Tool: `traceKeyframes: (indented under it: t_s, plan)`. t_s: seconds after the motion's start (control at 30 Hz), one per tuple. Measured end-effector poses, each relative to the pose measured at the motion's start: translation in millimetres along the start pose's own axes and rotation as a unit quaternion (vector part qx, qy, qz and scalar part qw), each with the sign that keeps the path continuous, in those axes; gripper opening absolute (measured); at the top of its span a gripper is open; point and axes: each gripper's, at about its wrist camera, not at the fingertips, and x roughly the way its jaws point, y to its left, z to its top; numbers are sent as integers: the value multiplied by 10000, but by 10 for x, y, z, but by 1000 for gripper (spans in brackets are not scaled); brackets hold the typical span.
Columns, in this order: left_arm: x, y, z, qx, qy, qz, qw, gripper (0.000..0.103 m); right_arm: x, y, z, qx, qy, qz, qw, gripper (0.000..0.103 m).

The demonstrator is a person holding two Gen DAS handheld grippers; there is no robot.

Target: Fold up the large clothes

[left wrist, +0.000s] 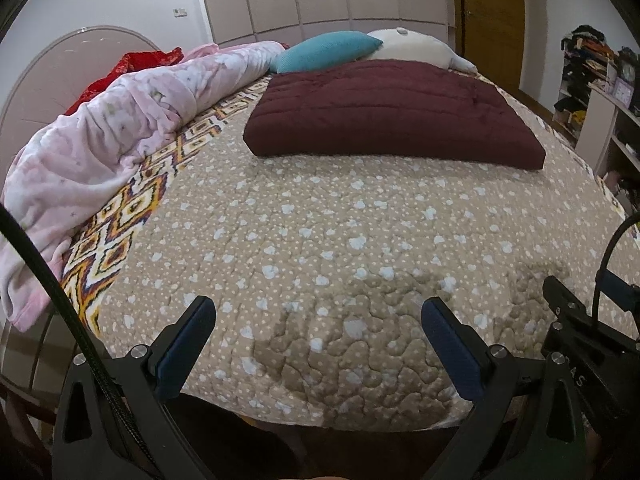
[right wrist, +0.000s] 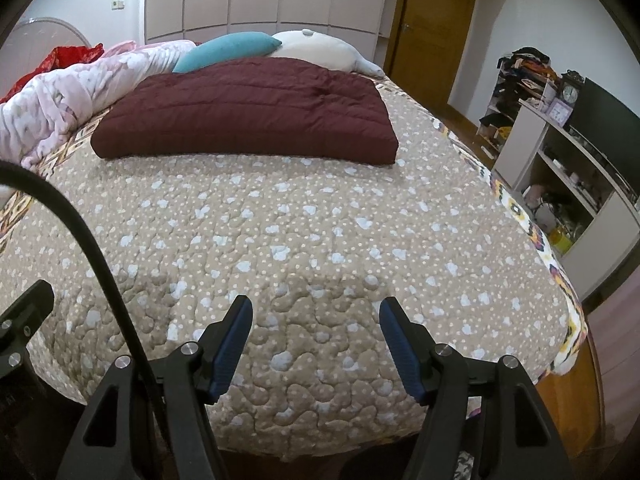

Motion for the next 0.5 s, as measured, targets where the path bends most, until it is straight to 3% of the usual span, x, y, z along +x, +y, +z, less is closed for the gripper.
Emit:
traceKeyframes:
  t_s: [0.5]
  plan:
    - [229, -63, -35, 105, 354, -145, 9992, 103, 212, -59, -6, 182, 219, -95, 9995, 70]
